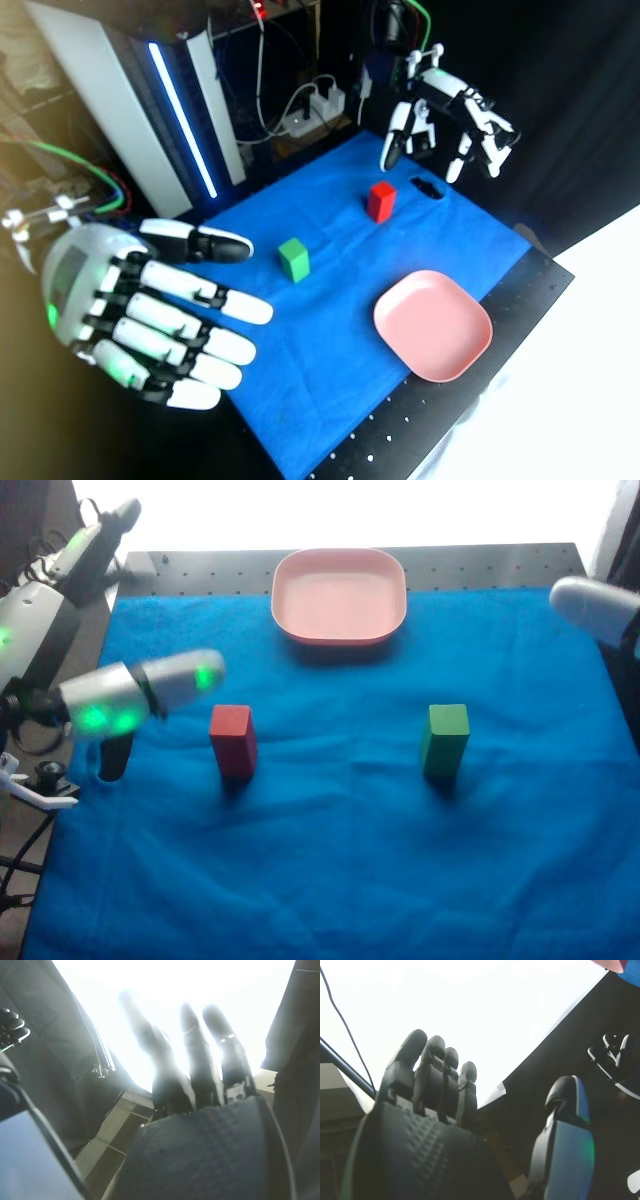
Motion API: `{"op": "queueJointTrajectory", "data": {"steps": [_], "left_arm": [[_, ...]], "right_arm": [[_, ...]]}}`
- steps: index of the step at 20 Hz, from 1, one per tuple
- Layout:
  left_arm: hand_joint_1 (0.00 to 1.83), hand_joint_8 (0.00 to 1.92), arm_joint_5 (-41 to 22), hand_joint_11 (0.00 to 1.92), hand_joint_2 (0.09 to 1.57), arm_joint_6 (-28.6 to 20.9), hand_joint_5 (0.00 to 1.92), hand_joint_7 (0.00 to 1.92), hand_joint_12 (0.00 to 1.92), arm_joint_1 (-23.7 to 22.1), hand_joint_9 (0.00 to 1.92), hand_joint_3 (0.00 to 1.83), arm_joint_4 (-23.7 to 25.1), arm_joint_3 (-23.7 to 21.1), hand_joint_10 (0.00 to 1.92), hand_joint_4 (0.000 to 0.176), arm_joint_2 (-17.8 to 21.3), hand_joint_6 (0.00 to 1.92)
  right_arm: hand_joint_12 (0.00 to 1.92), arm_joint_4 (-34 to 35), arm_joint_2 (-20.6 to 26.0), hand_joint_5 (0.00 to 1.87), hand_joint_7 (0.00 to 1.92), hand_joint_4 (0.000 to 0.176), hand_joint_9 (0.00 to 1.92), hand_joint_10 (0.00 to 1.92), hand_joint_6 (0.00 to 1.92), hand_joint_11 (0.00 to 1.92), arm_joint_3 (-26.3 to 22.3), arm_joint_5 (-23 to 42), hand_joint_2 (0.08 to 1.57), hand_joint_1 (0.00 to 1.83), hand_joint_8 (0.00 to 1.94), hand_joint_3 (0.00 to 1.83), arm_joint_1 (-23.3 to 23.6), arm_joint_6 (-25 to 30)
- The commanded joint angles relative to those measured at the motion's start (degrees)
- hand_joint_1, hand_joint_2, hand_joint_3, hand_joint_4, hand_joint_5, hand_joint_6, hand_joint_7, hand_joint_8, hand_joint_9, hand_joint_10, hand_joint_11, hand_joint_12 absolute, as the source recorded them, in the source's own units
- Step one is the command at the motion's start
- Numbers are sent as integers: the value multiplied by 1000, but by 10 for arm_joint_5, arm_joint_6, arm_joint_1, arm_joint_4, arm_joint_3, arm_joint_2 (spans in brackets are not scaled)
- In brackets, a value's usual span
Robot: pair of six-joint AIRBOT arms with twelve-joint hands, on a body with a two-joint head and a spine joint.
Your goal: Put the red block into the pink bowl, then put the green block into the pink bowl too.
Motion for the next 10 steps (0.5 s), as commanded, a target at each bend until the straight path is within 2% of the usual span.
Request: {"op": "queueJointTrajectory", "data": {"steps": [1,2,5,10], "left_arm": [[296,4,-75,0,834,-4,0,54,225,-5,70,17,18,1,7,106,0,0],[308,3,-75,0,825,-4,0,60,205,-5,82,6,20,0,7,93,0,0],[312,1,-74,0,822,-4,0,58,175,-5,82,3,22,0,4,96,0,0],[294,1,-70,0,812,-4,0,69,237,-5,88,0,32,-4,0,100,-2,0]], "right_arm": [[498,-11,0,112,287,0,300,14,0,31,4,66,857,472,3,8,4,5],[490,-11,0,116,275,0,288,4,2,19,5,66,840,460,0,0,4,5],[495,-12,-1,119,291,0,309,11,2,29,5,66,843,459,7,0,4,5],[505,-13,-2,134,308,0,323,12,7,39,5,66,856,495,9,2,4,5]]}}
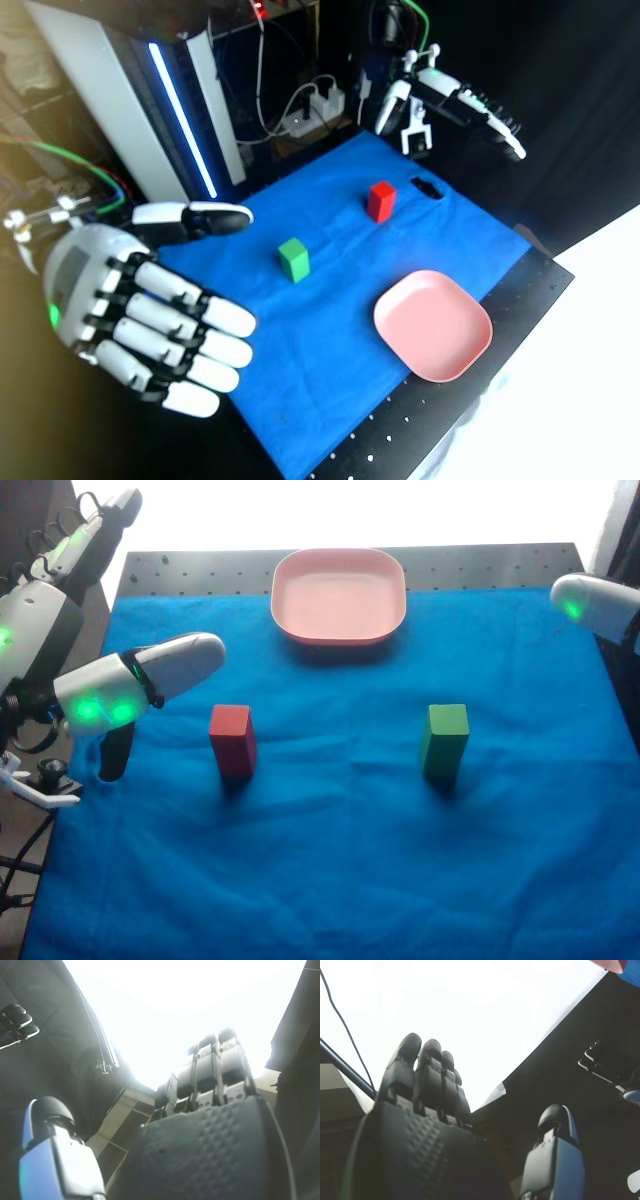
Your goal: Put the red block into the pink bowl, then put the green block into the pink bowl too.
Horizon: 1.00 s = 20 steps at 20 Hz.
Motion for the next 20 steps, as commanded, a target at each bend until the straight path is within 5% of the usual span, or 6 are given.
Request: {"op": "queueJointTrajectory", "data": {"steps": [1,6,12,17,19,20], "left_arm": [[294,1,-63,0,811,-5,0,69,238,-5,87,0,24,-2,0,100,-2,0],[325,0,-64,0,778,-28,0,80,330,2,99,0,54,-8,2,85,-8,0],[673,8,-50,0,740,-29,103,230,704,12,278,0,69,-15,12,0,-10,9],[868,6,-28,0,785,-29,271,305,594,13,284,3,83,-17,2,0,3,14],[882,7,-29,23,802,-29,374,392,652,15,361,1,82,-17,10,0,7,9],[910,3,-30,4,836,-29,415,440,744,15,395,1,82,-17,7,0,8,3]], "right_arm": [[507,-13,-1,135,308,0,324,11,6,40,4,65,857,494,8,2,4,5],[573,-13,-4,247,299,0,281,4,8,0,4,62,880,412,5,0,4,6],[592,-13,-8,275,313,0,300,6,2,0,4,62,901,459,4,5,4,6],[644,-14,-9,264,328,0,315,5,0,0,7,57,860,462,3,0,4,6],[615,-14,-12,271,321,23,303,0,1,0,9,57,846,442,0,0,4,6],[634,-14,-13,260,323,18,312,2,0,0,10,56,849,429,0,0,4,6]]}}
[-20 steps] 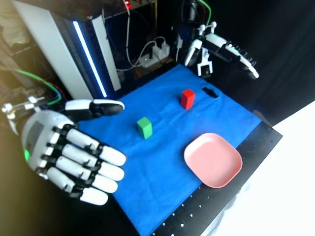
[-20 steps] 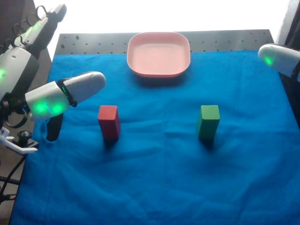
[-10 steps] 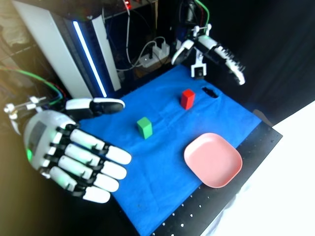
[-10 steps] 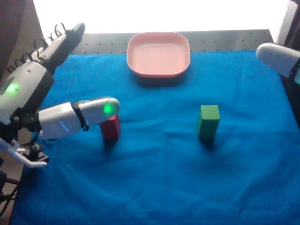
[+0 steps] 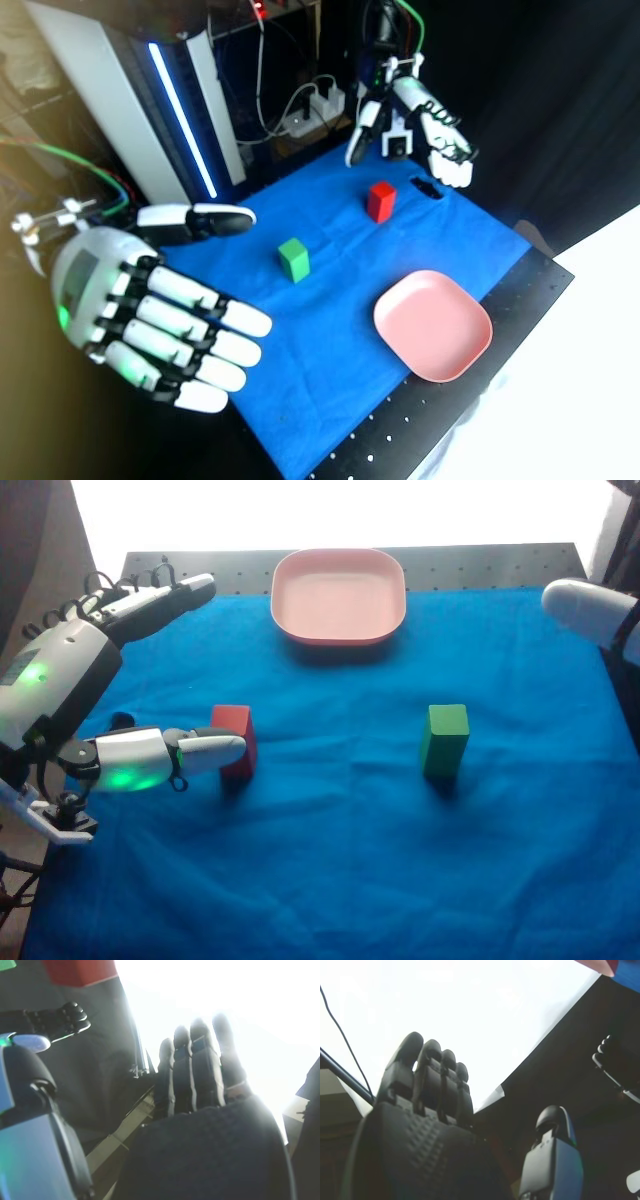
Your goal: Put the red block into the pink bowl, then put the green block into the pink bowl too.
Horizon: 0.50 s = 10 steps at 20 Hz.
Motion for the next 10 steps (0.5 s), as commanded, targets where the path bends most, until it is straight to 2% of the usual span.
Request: {"op": "queueJointTrajectory", "data": {"steps": [1,3,5,10], "left_arm": [[931,5,-67,0,850,-5,434,466,785,-4,414,2,16,1,8,0,4,4],[935,11,-68,0,853,-5,472,518,859,-3,451,0,12,3,11,0,9,8],[961,11,-66,0,875,-4,511,576,856,-3,479,4,13,4,9,0,15,9],[998,5,-59,0,826,-2,571,628,887,-3,502,0,20,4,3,0,22,8]], "right_arm": [[636,-15,0,253,327,2,316,3,0,0,4,64,856,433,2,1,4,5],[632,-15,-1,243,329,0,323,5,0,0,5,63,852,439,2,0,4,5],[562,-16,-1,221,308,0,297,1,0,0,6,62,819,482,1,0,4,5],[577,-16,-4,224,314,0,300,2,6,0,9,60,817,476,5,0,4,5]]}}
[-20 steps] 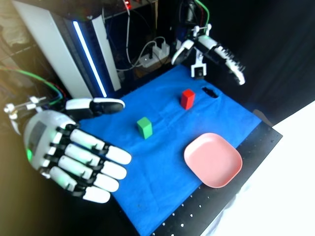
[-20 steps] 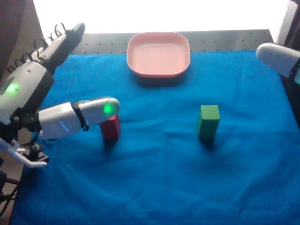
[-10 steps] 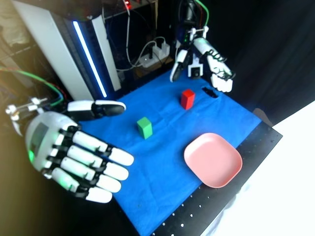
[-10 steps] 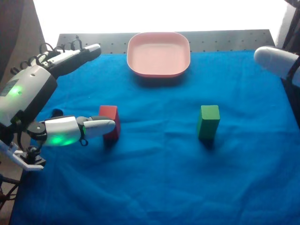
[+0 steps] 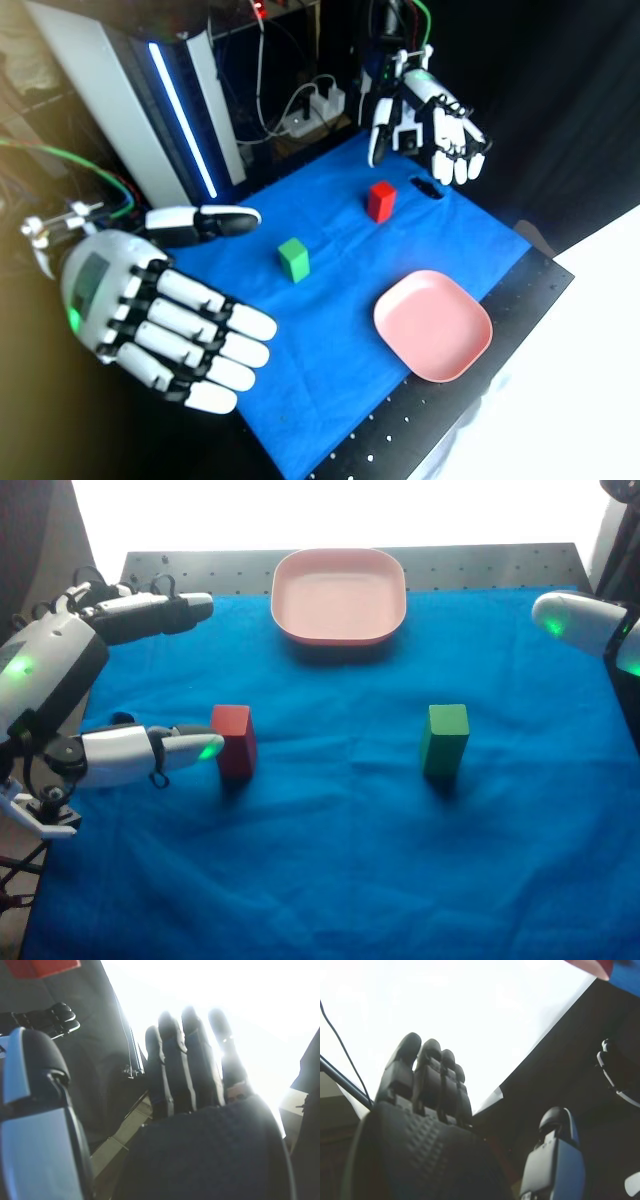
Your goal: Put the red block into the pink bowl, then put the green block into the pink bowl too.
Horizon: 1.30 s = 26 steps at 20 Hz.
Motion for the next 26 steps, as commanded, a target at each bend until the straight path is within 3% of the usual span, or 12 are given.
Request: {"op": "queueJointTrajectory", "data": {"steps": [1,2,3,4,11,13,14,19,26], "left_arm": [[1005,4,-66,0,820,-2,557,635,946,-4,523,0,12,4,7,0,4,2],[996,3,-64,0,803,-2,567,644,1033,-4,533,0,12,4,5,0,4,3],[996,3,-63,0,803,-2,567,644,1033,-4,533,0,13,5,5,0,3,3],[1002,3,-60,0,806,-2,566,651,1087,-4,538,0,14,6,5,0,3,1],[1055,4,-38,0,799,1,634,717,1279,-5,570,1,19,17,0,0,4,5],[1076,1,-29,108,798,1,616,717,1163,-5,614,0,19,22,8,0,3,1],[1073,0,-26,252,797,1,608,703,1013,-6,679,0,20,23,13,0,3,0],[982,2,5,318,777,1,599,691,915,-18,720,0,38,32,9,0,5,2],[980,0,25,232,778,-1,581,673,1009,-29,692,0,50,36,0,0,4,0]], "right_arm": [[575,-13,-2,232,321,0,296,0,7,0,5,67,821,464,6,0,4,5],[580,-13,-3,248,338,19,313,7,11,16,6,67,808,443,11,0,4,5],[580,-13,-3,248,338,19,313,7,11,16,6,66,808,443,11,0,4,5],[607,-13,-3,249,345,0,317,3,2,2,7,66,804,449,3,0,4,5],[590,-13,-6,230,336,0,314,3,0,0,8,65,813,458,1,1,4,6],[591,-13,-6,236,343,0,318,5,2,0,8,64,808,470,3,0,4,6],[635,-13,-6,245,360,0,328,4,3,0,8,64,809,473,4,0,4,6],[659,-14,-7,239,370,0,337,0,4,0,8,64,809,470,2,0,4,8],[677,-14,-7,254,390,0,347,2,5,0,10,64,790,483,5,0,4,10]]}}
